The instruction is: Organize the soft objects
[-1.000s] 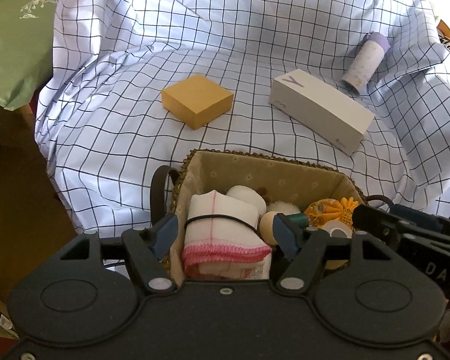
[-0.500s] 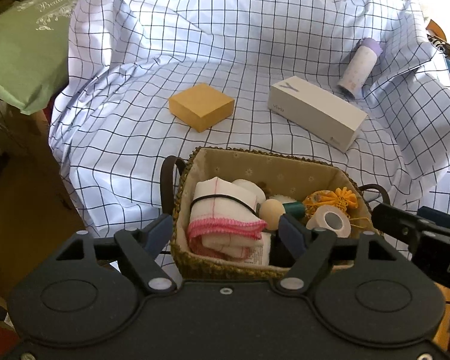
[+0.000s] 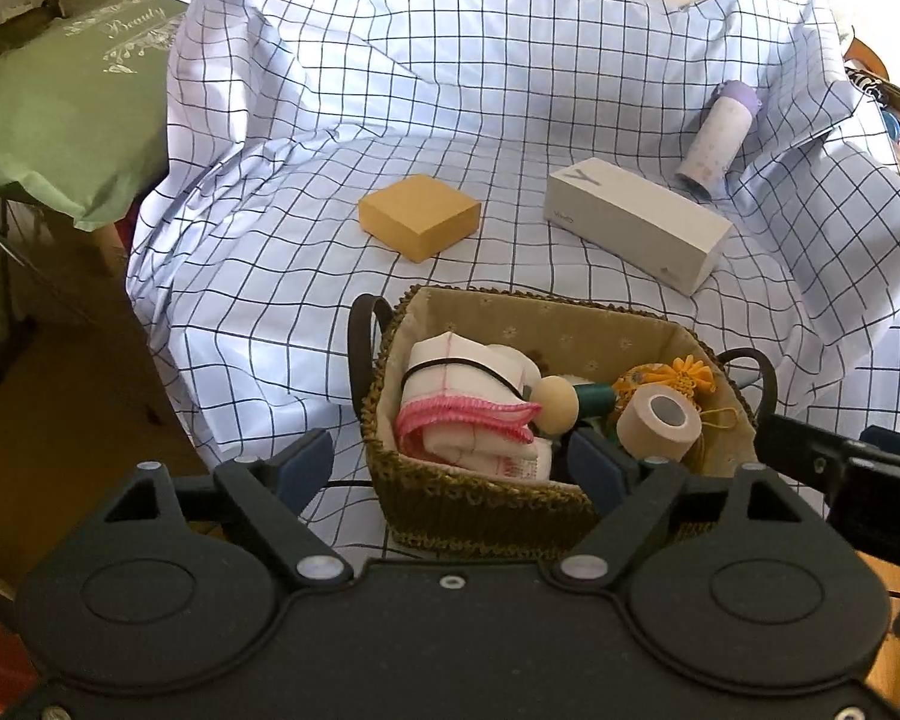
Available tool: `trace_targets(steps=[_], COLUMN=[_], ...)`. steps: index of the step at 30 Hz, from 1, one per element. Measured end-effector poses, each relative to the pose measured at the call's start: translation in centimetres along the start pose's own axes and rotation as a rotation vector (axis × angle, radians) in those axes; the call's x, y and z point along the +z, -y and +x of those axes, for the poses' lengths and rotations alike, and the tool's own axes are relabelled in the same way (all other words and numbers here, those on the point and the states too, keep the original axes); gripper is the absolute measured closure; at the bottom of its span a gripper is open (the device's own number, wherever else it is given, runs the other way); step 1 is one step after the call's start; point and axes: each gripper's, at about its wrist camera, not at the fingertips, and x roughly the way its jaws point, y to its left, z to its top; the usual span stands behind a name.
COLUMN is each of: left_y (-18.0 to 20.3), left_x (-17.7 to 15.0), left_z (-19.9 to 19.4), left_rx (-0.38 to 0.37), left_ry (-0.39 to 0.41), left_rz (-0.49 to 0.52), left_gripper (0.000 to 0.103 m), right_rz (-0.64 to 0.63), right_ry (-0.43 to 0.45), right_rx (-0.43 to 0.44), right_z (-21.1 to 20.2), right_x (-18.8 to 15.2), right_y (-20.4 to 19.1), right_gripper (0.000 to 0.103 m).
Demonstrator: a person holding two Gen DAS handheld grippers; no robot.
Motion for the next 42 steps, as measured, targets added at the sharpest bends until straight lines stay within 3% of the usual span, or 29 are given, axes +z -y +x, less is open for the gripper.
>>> trace_targets(steps=[10,42], left_y=[-0.1,0.0], left_x=[-0.6,-1.1], left_z=[-0.4,-0.3], left_rx=[0.012,0.021], left_ry=[0.007,-0.009], left_rz=[-0.007,-0.011], left_gripper=[0.010,0.010], right_rz=[0.028,0.063], right_ry=[-0.028,-0.085], right_rx=[-0.018,-0.016], right_z=[0.1,1.0], right_x=[-0.3,-0.9], right_y=[0.5,1.2], right_gripper=[0.013,0.011])
